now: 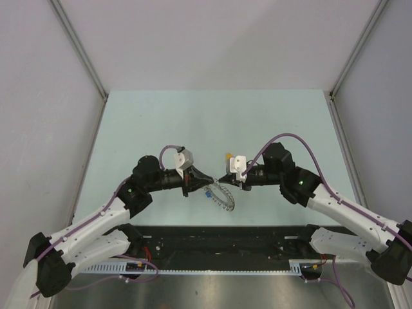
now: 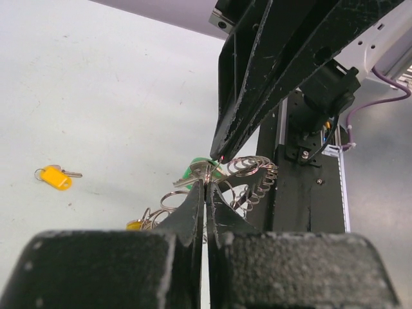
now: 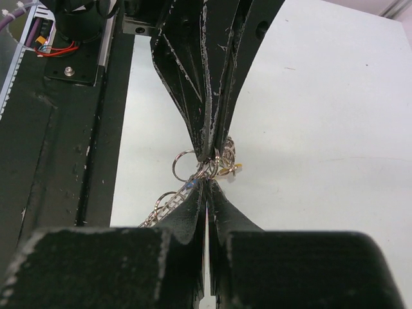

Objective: Put the keys on the keyring

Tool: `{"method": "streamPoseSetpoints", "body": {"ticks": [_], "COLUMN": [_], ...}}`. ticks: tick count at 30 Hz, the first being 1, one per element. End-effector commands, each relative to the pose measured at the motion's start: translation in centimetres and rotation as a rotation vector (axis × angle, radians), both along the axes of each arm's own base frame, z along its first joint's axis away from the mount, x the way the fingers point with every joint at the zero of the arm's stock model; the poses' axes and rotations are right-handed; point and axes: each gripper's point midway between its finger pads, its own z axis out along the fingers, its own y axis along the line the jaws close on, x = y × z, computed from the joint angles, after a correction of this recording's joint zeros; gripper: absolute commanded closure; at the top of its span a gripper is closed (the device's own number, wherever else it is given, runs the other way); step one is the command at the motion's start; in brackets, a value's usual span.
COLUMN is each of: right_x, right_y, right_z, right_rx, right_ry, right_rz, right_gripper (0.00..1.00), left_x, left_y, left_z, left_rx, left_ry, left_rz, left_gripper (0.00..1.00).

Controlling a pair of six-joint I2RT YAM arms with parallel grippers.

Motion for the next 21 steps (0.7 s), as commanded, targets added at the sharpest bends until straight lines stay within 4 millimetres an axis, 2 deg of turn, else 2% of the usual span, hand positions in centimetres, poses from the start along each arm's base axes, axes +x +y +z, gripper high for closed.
{"method": "streamPoseSetpoints", "body": {"ticks": [1, 8, 14, 16, 17, 21], "right_x": [-0.1, 0.0, -0.1, -0.4, -0.5, -0.9], "right_y": [0.5, 0.9, 0.9, 0.8, 0.8, 1.0], "right_z": [2.0, 1.9, 2.0, 2.2, 2.3, 2.2], "right_rx": [0.042, 0.046, 0.049, 0.051, 0.053, 0.051], "right_ry": [-0.036, -0.031, -0.031, -0.034, -0.037, -0.036], "right_rz": [0.03, 0.036, 0.038, 0.045, 0.048, 0.069], "right_gripper": [1.0, 1.0, 1.0, 1.0, 1.0, 1.0], "left_x": [0.9, 1.1, 0.8, 0.5, 0.4, -0.2], "left_y": [-0.2, 0.0, 0.4, 0.7, 0.8, 1.0], "left_z": [3.7, 4.3, 2.3, 1.4, 1.1, 0.9], "left_rx": [-0.116, -0.16, -0.104, -0.068, -0.051, -0.012], "left_ry": [-0.086, -0.106, -0.078, -0.064, -0.073, -0.093], "left_rz": [0.038, 0.059, 0.063, 0.061, 0.057, 0.024], "left_gripper": [1.0, 1.0, 0.98, 0.88, 0.78, 0.66]}}
